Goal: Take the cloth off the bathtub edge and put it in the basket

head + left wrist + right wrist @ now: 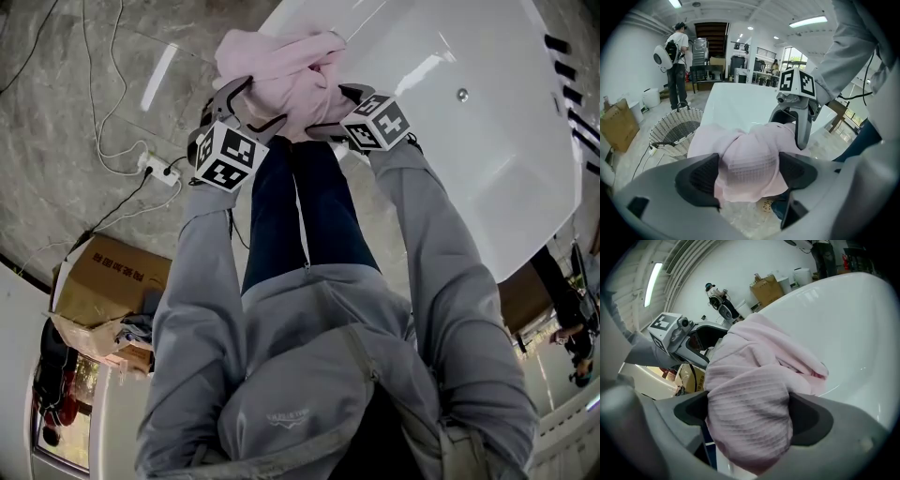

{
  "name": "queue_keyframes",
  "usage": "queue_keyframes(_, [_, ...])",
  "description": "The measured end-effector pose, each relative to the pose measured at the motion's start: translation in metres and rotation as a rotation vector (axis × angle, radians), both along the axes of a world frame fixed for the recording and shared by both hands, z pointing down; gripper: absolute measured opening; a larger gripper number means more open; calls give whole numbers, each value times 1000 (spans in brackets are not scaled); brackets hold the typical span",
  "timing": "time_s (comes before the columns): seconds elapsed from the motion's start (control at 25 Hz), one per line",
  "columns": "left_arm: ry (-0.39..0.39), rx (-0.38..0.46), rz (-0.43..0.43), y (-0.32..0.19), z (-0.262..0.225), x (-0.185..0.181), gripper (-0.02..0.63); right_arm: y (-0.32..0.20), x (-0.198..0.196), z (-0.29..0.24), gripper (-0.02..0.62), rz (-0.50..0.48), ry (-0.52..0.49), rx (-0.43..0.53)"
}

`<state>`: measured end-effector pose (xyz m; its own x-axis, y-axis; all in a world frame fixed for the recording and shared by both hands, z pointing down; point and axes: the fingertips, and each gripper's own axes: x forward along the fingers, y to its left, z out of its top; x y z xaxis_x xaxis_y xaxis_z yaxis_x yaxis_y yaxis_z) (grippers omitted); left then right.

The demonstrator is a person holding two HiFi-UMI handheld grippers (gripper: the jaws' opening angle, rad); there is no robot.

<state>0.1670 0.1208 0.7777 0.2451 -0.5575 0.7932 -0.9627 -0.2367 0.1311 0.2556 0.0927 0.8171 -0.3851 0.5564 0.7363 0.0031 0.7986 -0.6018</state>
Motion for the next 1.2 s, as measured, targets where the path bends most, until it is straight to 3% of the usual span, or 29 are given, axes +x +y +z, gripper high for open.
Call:
queue_keyframes(0.12, [-6, -18, 46, 2, 0, 3, 383, 7, -2, -4, 485, -50, -26, -2])
queue_keyframes(0.28, [-18, -47, 116, 7, 1, 9, 383, 13, -6, -15, 376, -160, -82, 70])
queue_keyframes(0.56, [32, -69, 98, 16, 2, 29, 383, 10, -7, -45, 216, -202, -179, 171])
queue_keyframes(0.72, [83, -80, 52, 19, -4, 42, 382, 21, -16, -83, 177, -214, -261, 112])
queue_keyframes(0.92, [167, -7, -62, 12, -36, 46, 376, 33, -20, -134, 163, -276, -328, 79])
queue_keyframes(1.2, [117, 96, -76, 13, -116, 45, 222, 35, -24, -208, 160, -271, -430, 83])
